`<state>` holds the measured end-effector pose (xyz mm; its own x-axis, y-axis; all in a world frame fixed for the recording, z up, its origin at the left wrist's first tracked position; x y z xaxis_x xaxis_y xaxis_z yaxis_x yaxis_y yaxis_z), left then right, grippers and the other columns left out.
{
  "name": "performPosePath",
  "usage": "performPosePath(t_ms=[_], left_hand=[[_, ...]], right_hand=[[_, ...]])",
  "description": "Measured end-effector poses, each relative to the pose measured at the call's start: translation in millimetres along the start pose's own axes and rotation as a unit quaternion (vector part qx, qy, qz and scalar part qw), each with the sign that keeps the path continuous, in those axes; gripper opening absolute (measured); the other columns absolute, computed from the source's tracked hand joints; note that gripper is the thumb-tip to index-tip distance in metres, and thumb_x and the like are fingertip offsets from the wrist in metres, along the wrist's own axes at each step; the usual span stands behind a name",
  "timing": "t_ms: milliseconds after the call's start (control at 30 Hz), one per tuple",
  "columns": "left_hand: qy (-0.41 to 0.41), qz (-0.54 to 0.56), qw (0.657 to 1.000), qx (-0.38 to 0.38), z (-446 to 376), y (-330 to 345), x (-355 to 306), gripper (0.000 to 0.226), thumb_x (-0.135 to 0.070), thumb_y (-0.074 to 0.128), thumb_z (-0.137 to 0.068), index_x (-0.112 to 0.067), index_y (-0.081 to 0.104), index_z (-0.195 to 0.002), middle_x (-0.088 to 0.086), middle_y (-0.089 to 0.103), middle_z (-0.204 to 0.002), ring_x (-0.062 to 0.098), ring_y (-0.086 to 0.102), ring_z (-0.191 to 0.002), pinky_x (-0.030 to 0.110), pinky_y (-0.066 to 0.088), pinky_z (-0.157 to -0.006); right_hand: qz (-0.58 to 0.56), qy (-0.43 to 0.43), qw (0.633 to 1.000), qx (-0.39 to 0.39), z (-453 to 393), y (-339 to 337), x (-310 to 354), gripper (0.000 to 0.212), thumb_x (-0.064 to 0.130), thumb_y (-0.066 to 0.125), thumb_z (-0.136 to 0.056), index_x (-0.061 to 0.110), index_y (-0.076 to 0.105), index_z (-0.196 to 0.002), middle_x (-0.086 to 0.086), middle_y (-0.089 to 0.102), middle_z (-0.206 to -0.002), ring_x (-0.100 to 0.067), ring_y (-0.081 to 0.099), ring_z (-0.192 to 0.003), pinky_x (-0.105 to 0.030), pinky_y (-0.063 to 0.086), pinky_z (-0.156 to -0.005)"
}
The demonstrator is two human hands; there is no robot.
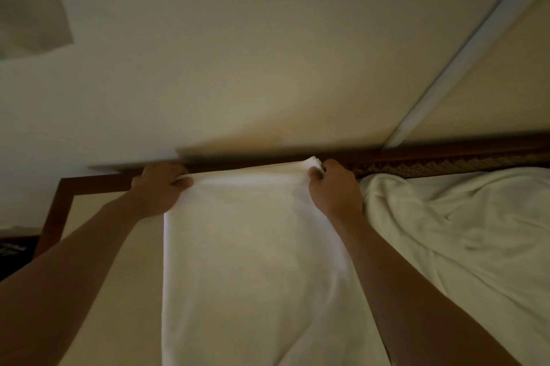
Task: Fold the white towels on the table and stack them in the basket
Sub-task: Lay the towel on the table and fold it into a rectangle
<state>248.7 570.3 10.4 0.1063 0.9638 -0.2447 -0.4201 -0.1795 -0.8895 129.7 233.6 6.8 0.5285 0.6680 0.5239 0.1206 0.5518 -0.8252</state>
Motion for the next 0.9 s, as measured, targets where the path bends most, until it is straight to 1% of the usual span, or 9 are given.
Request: performPosePath(t_ms=[100, 200, 333, 400, 500, 567, 667, 800, 900], left_hand=[[-0.015, -0.021, 1.000, -0.014, 2.0, 3.8, -6.6, 0.035, -0.053, 0.054, -0.100, -0.030, 0.066, -0.124, 0.003, 0.056, -0.138, 0.033, 0.044, -0.134, 0.053, 0.038, -0.109], [-0.019, 0.004, 0.999, -0.041, 6.8, 7.7, -6.5, 0.033, -0.056, 0.056, -0.098, -0.033, 0.067, -0.118, -0.001, 0.057, -0.133, 0.032, 0.044, -0.130, 0.054, 0.038, -0.106], [-0.027, 0.027, 0.996, -0.078, 6.8, 13.0, -7.5, 0.023, -0.051, 0.062, -0.096, -0.034, 0.068, -0.110, 0.001, 0.061, -0.127, 0.034, 0.048, -0.125, 0.055, 0.039, -0.101], [-0.036, 0.049, 0.993, -0.101, 8.8, 15.6, -11.2, 0.029, -0.048, 0.066, -0.094, -0.031, 0.067, -0.118, 0.004, 0.061, -0.130, 0.036, 0.048, -0.126, 0.056, 0.039, -0.103], [-0.045, 0.127, 0.974, -0.180, 34.7, 26.4, -18.9, 0.046, -0.038, 0.069, -0.094, -0.019, 0.056, -0.133, 0.015, 0.055, -0.135, 0.041, 0.050, -0.123, 0.054, 0.043, -0.103], [-0.093, 0.192, 0.952, -0.221, 64.9, 41.7, -25.2, 0.048, -0.035, 0.065, -0.095, -0.018, 0.051, -0.138, 0.019, 0.053, -0.133, 0.042, 0.052, -0.119, 0.053, 0.046, -0.100], [-0.158, 0.185, 0.943, -0.227, 106.5, 67.6, -32.4, 0.045, -0.039, 0.057, -0.100, -0.014, 0.049, -0.137, 0.020, 0.055, -0.129, 0.044, 0.055, -0.113, 0.055, 0.048, -0.093], [-0.171, 0.147, 0.949, -0.221, 118.2, 79.2, -23.1, 0.042, -0.041, 0.044, -0.106, -0.006, 0.056, -0.125, 0.017, 0.061, -0.116, 0.038, 0.058, -0.100, 0.051, 0.050, -0.083], [-0.175, 0.146, 0.948, -0.224, 114.6, 75.5, -18.7, 0.040, -0.039, 0.040, -0.108, -0.006, 0.055, -0.124, 0.018, 0.060, -0.116, 0.038, 0.058, -0.098, 0.051, 0.050, -0.082]], right_hand=[[0.023, -0.013, 0.999, -0.028, 4.3, 2.4, 1.6, 0.031, 0.036, 0.043, -0.105, 0.010, 0.059, -0.105, -0.013, 0.068, -0.104, -0.036, 0.065, -0.099, -0.037, 0.043, -0.073], [0.004, -0.052, 0.998, -0.037, 3.1, 1.7, -1.9, 0.033, 0.041, 0.044, -0.106, 0.011, 0.058, -0.099, -0.012, 0.068, -0.095, -0.037, 0.065, -0.093, -0.037, 0.044, -0.069], [0.019, -0.014, 0.999, -0.035, 0.1, -1.1, -12.7, 0.038, 0.051, 0.046, -0.103, 0.014, 0.056, -0.102, -0.009, 0.067, -0.094, -0.035, 0.065, -0.091, -0.036, 0.046, -0.068], [0.008, -0.015, 1.000, -0.018, -1.4, -4.9, -14.6, 0.039, 0.053, 0.048, -0.102, 0.015, 0.057, -0.105, -0.009, 0.068, -0.095, -0.033, 0.066, -0.090, -0.040, 0.053, -0.073], [-0.032, 0.014, 0.999, 0.001, 10.1, -12.4, -18.8, 0.034, 0.051, 0.051, -0.101, 0.018, 0.056, -0.108, -0.004, 0.067, -0.097, -0.029, 0.065, -0.090, -0.041, 0.055, -0.077], [-0.033, 0.033, 0.999, 0.006, 29.2, -11.5, -26.4, 0.030, 0.048, 0.049, -0.103, 0.019, 0.054, -0.105, -0.003, 0.066, -0.094, -0.027, 0.065, -0.088, -0.038, 0.053, -0.074], [-0.002, 0.016, 1.000, -0.009, 59.3, -4.6, -31.7, 0.030, 0.044, 0.044, -0.106, 0.017, 0.056, -0.098, -0.002, 0.064, -0.085, -0.024, 0.065, -0.079, -0.034, 0.050, -0.066], [-0.037, -0.004, 0.999, -0.026, 69.6, 3.0, -27.6, 0.028, 0.041, 0.042, -0.108, 0.020, 0.053, -0.092, 0.007, 0.054, -0.074, -0.012, 0.056, -0.066, -0.028, 0.036, -0.053], [-0.038, 0.017, 0.999, -0.033, 69.1, 7.5, -34.3, 0.030, 0.044, 0.044, -0.106, 0.018, 0.058, -0.100, 0.006, 0.058, -0.078, -0.017, 0.060, -0.071, -0.029, 0.041, -0.057]])
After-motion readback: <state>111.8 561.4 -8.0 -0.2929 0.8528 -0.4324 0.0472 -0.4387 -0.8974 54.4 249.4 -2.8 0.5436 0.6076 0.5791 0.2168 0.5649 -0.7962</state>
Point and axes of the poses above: each hand's wrist, its own z-axis away from the middle knuckle, its own y-axis out of the palm, x = y × z, the point moved 1 cm from there along -z, towards the middle knuckle
